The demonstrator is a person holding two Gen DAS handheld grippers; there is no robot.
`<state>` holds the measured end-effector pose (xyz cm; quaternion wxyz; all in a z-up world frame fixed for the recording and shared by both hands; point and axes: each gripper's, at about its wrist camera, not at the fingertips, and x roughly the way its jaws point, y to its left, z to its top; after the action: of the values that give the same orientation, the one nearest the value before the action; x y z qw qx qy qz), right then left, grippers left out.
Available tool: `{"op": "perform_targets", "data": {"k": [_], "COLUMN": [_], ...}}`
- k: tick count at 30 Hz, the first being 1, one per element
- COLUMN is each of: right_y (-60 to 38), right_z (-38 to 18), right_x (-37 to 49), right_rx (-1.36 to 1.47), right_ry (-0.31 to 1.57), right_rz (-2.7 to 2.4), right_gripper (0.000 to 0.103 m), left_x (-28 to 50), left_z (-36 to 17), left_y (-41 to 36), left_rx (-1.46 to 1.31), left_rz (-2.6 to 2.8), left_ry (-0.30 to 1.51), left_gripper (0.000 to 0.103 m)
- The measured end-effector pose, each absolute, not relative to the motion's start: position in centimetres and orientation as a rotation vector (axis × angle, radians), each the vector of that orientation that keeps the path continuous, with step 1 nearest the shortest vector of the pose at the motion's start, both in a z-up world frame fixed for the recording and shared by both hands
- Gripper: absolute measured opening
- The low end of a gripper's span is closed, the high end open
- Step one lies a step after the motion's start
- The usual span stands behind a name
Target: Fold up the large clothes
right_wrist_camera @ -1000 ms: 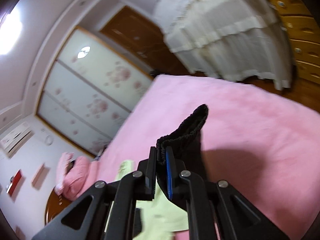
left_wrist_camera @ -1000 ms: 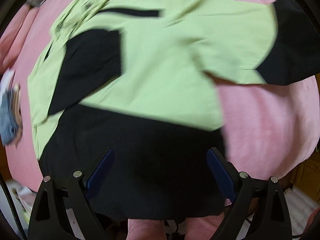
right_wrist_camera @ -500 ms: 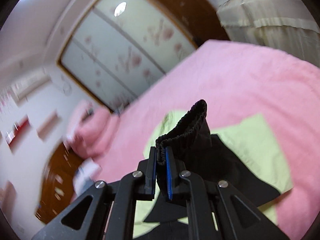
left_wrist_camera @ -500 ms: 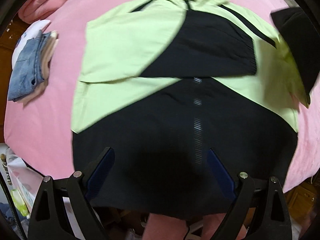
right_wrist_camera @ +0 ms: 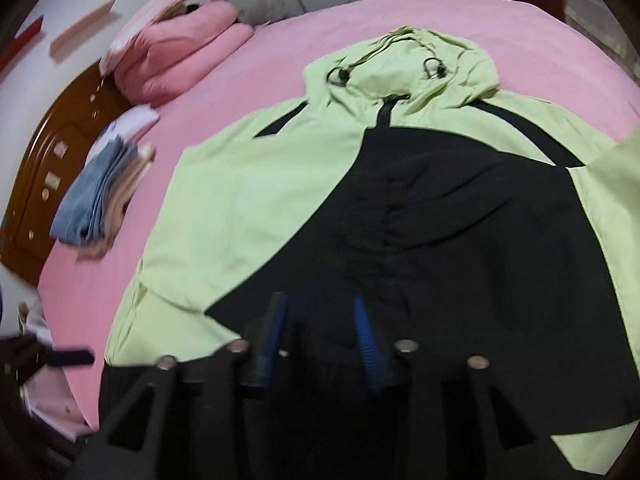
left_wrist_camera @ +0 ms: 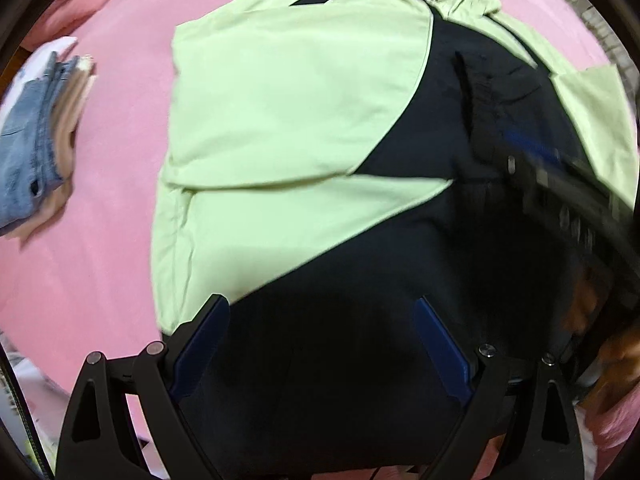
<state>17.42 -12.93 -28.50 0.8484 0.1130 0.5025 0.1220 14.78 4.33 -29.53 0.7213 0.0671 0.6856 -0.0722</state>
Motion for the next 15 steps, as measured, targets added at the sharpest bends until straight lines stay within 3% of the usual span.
{"op": "perform_targets", "data": {"k": [2,10,15], "right_y": [-13.1,-17.3,-19.9], "right_z": [-27.9,-25.8,-26.2], "right_x": [16.8,14.7,12.5], "right_rx": [0.23,0.248,0.274], "right_ry": [1.055,1.062,1.117], "right_rz": [0.264,0.229,0.202], "right_gripper": [0.052,0.058,0.058], "left_x": [15.7,18.5,19.2], "left_z": [-29.3,-29.5,-32.0], "left_y": [4.2,0.6,-3.6], "left_rx": [0.074,-0.289,-0.387], "left_rz": [-0.213,-0.337,-0.312], "left_ry": [1.498,1.397,1.364], "left_gripper": [0.092,0.092,0.081]}}
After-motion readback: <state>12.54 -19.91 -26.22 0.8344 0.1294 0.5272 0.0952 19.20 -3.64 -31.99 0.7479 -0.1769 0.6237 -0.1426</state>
